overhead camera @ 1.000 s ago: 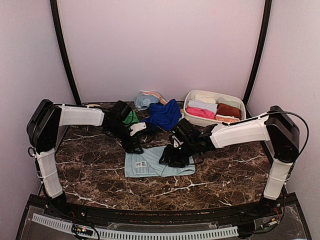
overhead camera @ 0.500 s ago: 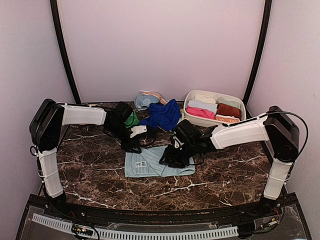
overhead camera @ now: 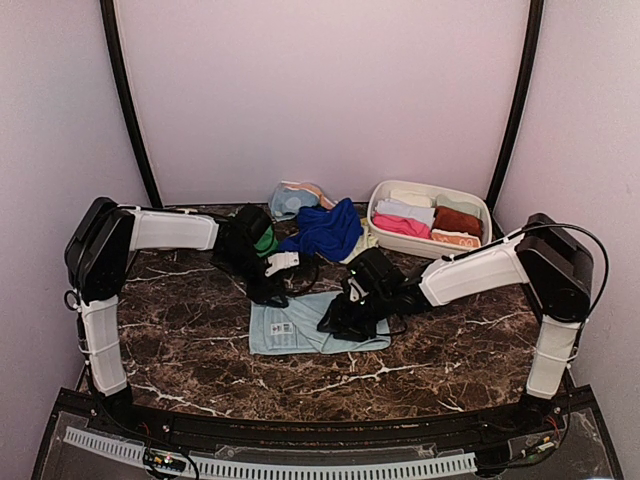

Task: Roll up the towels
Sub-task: Smooth out the towel at the center of the board.

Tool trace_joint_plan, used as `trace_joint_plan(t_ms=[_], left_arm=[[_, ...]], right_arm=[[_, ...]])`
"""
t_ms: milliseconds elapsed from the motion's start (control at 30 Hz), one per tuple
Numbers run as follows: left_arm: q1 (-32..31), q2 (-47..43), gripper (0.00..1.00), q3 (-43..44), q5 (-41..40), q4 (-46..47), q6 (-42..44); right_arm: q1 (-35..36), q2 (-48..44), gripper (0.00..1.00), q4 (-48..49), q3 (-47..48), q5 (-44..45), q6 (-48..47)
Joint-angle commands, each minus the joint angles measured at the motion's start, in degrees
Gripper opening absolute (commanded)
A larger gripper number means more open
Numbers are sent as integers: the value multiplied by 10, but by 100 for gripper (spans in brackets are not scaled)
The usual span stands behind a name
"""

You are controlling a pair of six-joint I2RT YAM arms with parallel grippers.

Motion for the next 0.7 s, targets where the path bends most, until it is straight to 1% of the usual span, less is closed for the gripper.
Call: trace_joint_plan(t_ms=[0, 67, 133, 233, 367, 600, 667], left_arm=[[-4, 5, 38, 16, 5, -20, 9], [-4, 2, 28, 15, 0, -24, 9], [-4, -2, 22, 10, -8, -26, 8], [-3, -15, 20, 1, -18, -23, -1], [5, -49, 15, -25, -13, 6, -39], [48, -109, 16, -98, 32, 74, -112], [61, -114, 20, -107, 52, 81, -129]], right_arm=[[-5, 6, 45, 56, -15, -20, 22], [-5, 6, 45, 71, -17, -24, 29], [-5, 7, 44, 86, -18, -27, 32], [-5, 7, 44, 106, -15, -32, 37], [1, -3, 43, 128, -2, -35, 31], [25, 5, 42, 141, 27, -53, 13], [34, 14, 42, 149, 35, -60, 9]])
